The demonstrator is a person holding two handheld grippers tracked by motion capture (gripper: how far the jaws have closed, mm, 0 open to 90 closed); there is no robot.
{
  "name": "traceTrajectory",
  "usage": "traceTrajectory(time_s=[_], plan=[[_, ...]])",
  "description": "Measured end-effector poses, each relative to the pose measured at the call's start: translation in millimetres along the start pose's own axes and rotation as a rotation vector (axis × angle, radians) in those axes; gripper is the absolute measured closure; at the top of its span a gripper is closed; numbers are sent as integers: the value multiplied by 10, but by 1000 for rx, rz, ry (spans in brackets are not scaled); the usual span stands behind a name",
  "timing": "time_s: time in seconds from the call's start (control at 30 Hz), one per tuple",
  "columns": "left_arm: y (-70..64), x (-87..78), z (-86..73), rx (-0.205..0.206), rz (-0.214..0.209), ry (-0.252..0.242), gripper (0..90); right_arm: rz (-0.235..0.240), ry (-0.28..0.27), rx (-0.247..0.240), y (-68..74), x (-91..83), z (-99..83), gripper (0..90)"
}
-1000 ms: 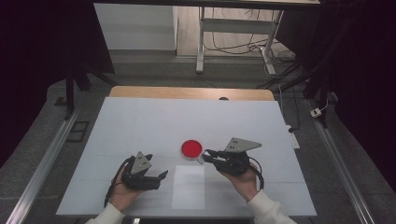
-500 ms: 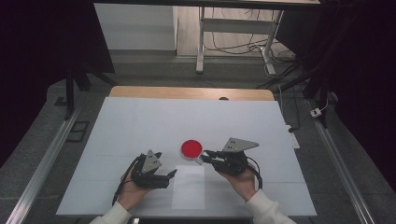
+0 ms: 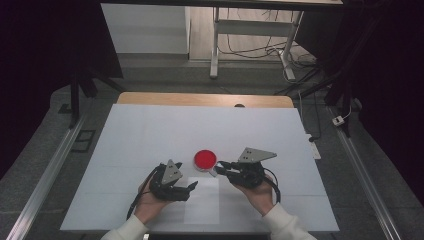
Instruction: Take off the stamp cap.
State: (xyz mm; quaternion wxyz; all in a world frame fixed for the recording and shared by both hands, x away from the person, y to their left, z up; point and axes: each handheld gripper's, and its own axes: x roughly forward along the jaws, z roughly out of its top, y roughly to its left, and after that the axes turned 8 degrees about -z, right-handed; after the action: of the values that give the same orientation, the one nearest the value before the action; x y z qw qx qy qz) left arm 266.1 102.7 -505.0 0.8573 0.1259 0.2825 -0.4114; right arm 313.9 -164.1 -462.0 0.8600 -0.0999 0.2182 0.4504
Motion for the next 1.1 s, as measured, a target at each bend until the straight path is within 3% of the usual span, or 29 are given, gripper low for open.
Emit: traceTrajectory(time_s=[1.1], plan=[[-125, 240, 181, 28, -30, 2, 193, -7, 0, 30, 26, 48, -20, 753]])
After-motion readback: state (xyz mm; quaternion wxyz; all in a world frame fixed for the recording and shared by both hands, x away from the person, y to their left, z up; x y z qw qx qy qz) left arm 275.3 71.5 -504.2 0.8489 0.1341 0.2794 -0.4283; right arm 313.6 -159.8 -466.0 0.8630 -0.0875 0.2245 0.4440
